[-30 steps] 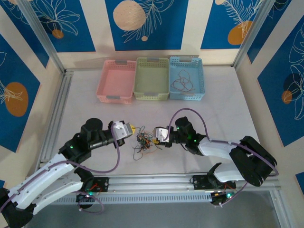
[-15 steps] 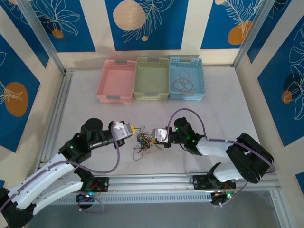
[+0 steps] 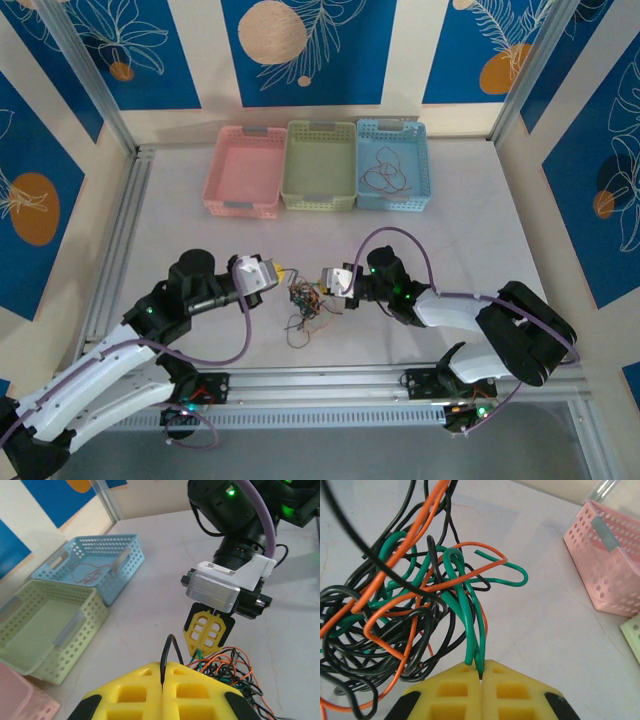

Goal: Untangle the cables

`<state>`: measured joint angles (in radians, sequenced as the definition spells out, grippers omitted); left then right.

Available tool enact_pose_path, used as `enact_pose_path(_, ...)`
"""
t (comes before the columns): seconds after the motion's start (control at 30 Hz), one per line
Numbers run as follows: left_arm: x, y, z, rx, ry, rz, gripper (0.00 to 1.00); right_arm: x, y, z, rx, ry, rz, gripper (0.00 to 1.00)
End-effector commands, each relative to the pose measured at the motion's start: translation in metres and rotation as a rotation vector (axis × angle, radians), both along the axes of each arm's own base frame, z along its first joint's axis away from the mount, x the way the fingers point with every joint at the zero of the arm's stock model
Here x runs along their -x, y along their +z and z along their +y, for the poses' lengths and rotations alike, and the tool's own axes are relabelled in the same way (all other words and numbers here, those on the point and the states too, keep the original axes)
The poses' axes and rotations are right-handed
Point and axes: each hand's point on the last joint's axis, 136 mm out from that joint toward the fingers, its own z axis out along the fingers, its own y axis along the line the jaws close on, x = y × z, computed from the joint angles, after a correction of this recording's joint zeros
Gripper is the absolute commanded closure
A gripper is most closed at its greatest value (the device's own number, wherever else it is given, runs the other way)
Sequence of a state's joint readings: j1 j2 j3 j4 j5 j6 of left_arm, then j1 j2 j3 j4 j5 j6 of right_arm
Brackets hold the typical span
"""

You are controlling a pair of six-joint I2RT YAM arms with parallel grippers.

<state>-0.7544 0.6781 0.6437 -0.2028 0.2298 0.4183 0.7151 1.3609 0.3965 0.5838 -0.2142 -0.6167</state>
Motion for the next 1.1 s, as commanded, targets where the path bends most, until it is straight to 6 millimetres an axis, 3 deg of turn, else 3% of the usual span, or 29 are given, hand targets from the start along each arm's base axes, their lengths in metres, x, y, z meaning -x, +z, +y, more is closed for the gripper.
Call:
enact_pose_path(0.0,-0.012,0.014,0.016,0.022,0.104,-0.057,1.0,-0.012,0.012,-0.01,-0.036,-0.077,-0.038,1.0)
enact_pose_path(0.2,-0.038,0.037,0.06,0.042,0.38,-0.192,1.0,-0.038,0.024,-0.035,-0.08,-0.247,-0.058,1.0)
enact_pose_path(0.43,-0.053,0.061,0.116,0.093,0.67,-0.298,1.0,-0.067,0.041,-0.08,-0.156,-0.488,-0.062,1.0)
enact_pose_path(0.53,-0.055,0.069,0.14,0.117,0.788,-0.334,1.0,-0.077,0.047,-0.109,-0.208,-0.624,-0.039,1.0)
enact_pose_path(0.6,-0.056,0.073,0.155,0.136,0.86,-0.352,1.0,-0.089,0.045,-0.14,-0.259,-0.773,0.018,1.0)
enact_pose_path(0.73,-0.055,0.078,0.17,0.172,0.917,-0.362,1.0,-0.099,0.041,-0.197,-0.422,-0.989,0.147,1.0)
enact_pose_path(1.07,-0.058,0.078,0.192,0.185,1.023,-0.349,1.0,-0.104,0.026,-0.25,-0.506,-1.256,0.244,1.0)
